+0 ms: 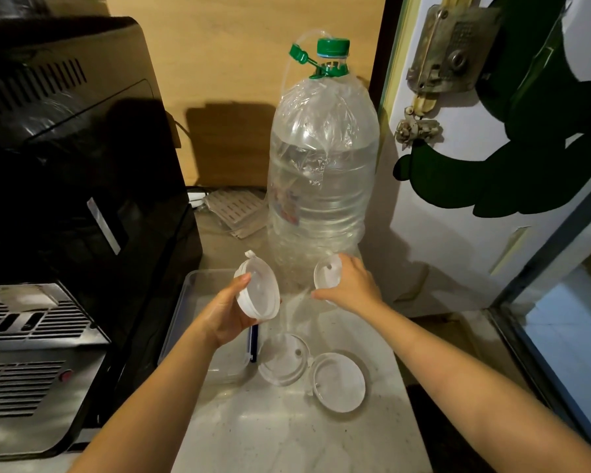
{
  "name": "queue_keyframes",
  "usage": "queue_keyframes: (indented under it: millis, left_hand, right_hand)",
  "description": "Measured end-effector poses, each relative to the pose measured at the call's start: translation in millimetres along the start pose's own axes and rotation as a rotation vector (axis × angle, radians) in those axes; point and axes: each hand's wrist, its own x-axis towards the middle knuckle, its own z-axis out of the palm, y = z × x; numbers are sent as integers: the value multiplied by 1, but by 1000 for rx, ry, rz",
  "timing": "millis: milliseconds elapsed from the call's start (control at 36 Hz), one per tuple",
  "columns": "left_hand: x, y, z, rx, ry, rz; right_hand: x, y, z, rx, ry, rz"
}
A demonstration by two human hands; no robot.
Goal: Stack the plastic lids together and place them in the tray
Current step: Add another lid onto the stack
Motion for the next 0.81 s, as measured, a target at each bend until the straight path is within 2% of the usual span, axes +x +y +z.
queue_keyframes:
  millis: [194,306,500,806]
  left_hand:
    - [8,5,9,-26,-29,21]
    - [11,8,14,-21,-100,44]
    - [12,12,21,18,-131,84]
    - [10,14,30,-35,-190,89]
  right_hand:
    - [-21,-36,-34,162,16,-219]
    - [-25,-46,-33,204,-4,-310]
    - [-35,-58,-26,313,-101,-397]
    - [-41,-68,-24,296,-144,-469]
